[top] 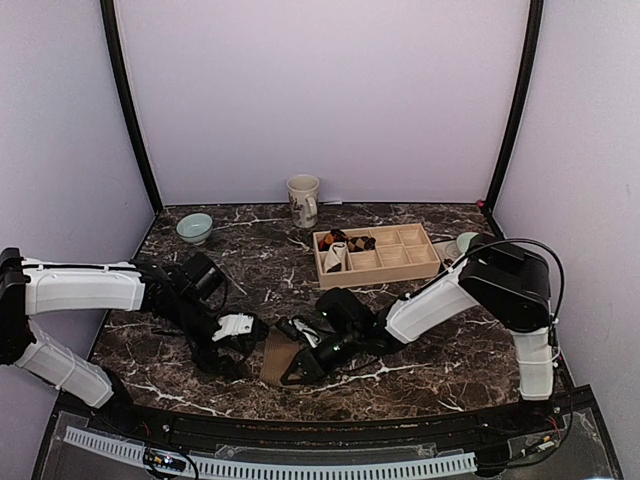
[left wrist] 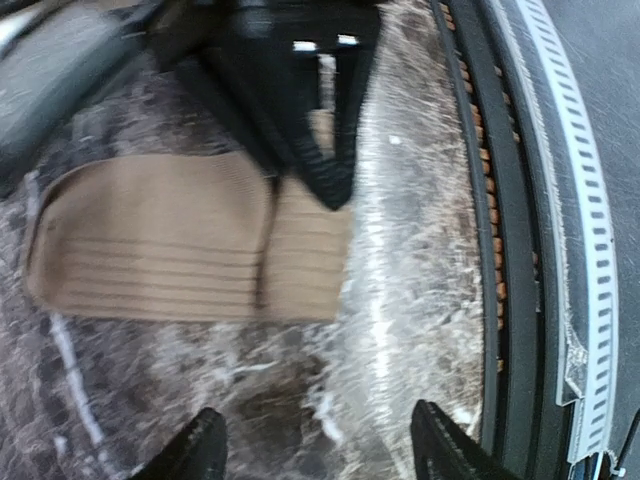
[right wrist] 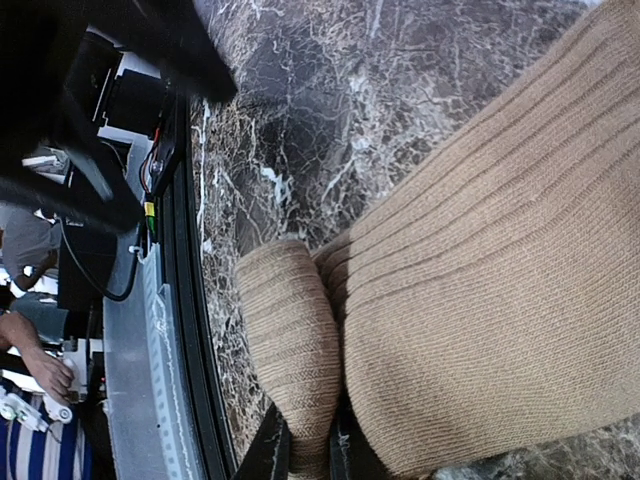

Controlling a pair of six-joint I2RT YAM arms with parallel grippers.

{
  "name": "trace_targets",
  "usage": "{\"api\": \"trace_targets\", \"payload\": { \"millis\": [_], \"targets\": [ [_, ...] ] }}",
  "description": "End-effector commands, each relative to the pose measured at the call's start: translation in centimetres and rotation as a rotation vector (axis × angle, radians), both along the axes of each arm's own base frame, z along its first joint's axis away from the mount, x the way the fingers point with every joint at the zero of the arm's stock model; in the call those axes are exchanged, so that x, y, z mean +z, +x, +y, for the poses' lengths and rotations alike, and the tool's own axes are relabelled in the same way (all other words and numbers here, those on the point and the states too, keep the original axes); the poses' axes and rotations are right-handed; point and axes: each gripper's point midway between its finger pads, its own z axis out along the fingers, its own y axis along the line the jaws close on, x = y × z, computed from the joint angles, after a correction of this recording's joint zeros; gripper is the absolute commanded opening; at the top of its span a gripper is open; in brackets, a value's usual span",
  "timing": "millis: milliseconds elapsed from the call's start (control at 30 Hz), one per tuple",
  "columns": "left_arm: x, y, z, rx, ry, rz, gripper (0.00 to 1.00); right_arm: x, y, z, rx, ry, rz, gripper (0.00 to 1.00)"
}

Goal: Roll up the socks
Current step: Roll the sock at the center of the board.

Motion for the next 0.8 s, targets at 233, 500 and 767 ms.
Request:
{"api": "trace_targets", "payload": {
  "millis": [233,500,767],
  "targets": [
    [-1.3,-1.8,-3.1,-0.171,-0.022,-0.133,0.45,-10.5,-3.2,-7.1,-0.098,-0.457,0.254,0.11],
    [-3.0,-2.9,-3.9,-0.257,0.026,-0.192,0.36,-10.8,-2.7,-7.5,-0.133,-0.454,0.275,0.12],
    [-4.8,-0.9,-3.9,-0.211,0.096,-0.272,0.38,-10.8,-2.5,-7.2,-0.135,-0.442,0.266,0.12]
  ]
}}
